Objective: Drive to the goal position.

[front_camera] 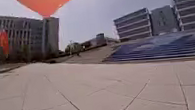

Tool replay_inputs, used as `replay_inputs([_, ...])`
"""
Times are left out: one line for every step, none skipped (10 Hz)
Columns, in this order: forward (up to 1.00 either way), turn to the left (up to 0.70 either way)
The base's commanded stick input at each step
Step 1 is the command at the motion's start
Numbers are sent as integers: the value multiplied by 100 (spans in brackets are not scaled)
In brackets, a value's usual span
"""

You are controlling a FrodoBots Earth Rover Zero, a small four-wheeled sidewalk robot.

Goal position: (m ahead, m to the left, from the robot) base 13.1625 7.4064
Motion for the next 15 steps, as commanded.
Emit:
replay_inputs([100,-1])
replay_inputs([100,22])
replay_inputs([100,35])
replay_inputs([100,15])
replay_inputs([100,15])
replay_inputs([100,33])
replay_inputs([100,24])
replay_inputs([100,1])
replay_inputs([100,31])
replay_inputs([100,24])
replay_inputs([100,-1])
replay_inputs([100,-1])
replay_inputs([100,-1])
replay_inputs([100,-1])
replay_inputs([100,-1])
